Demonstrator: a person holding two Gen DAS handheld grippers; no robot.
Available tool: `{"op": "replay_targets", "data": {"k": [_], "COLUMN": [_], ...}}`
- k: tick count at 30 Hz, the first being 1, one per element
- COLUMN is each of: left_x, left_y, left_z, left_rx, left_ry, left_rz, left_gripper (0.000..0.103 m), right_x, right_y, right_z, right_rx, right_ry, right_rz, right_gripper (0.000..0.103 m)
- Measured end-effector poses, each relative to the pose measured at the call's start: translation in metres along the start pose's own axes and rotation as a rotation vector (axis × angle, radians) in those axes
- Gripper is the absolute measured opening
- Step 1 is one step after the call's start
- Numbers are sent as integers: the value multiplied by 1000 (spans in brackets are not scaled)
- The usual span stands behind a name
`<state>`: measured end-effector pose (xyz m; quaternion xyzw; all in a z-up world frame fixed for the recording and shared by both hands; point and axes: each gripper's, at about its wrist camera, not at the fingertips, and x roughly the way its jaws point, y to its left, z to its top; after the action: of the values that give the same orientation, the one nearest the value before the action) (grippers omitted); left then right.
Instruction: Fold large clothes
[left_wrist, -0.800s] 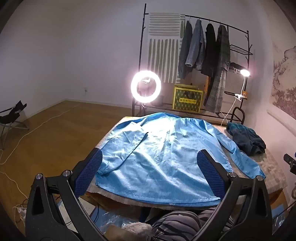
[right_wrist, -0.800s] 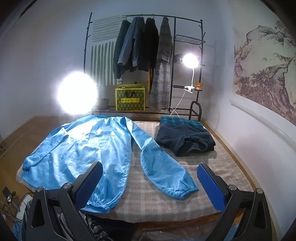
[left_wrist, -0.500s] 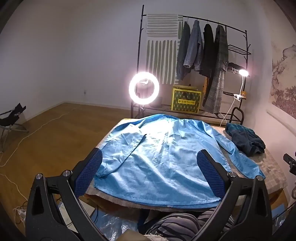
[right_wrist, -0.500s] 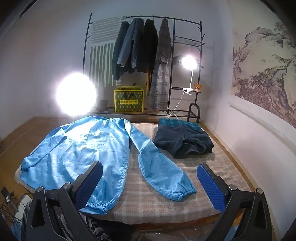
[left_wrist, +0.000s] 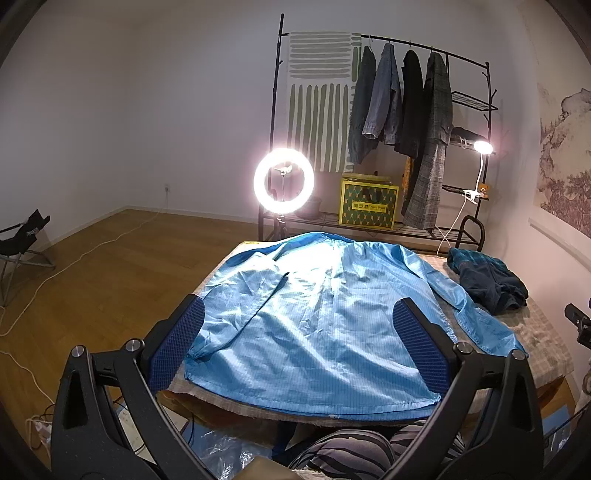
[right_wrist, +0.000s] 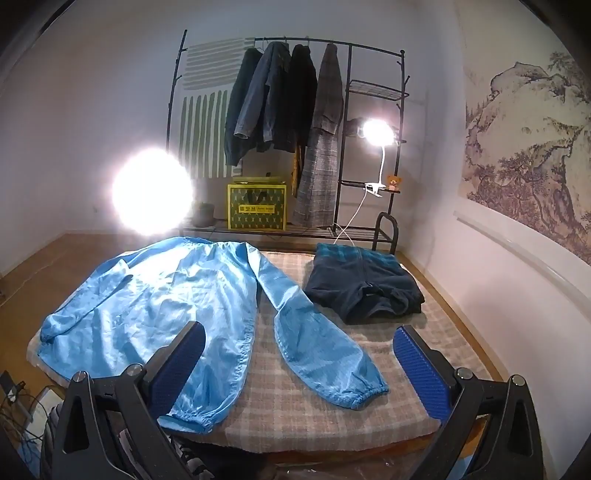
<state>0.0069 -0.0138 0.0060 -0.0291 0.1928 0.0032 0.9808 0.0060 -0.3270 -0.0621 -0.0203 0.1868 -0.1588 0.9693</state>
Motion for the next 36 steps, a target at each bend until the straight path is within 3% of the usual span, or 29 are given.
{"op": "replay_targets", "data": {"k": [36], "left_x": [5], "left_y": [5], "left_z": [0], "left_rx": [-1], "left_ry": [4], "left_rz": [-2], "left_gripper": [103], "right_x": [3], "right_y": [6], "right_z": [-4], "right_rx": [-24], "right_ry": [-7], "right_rz": [-13], "right_gripper": [103]}}
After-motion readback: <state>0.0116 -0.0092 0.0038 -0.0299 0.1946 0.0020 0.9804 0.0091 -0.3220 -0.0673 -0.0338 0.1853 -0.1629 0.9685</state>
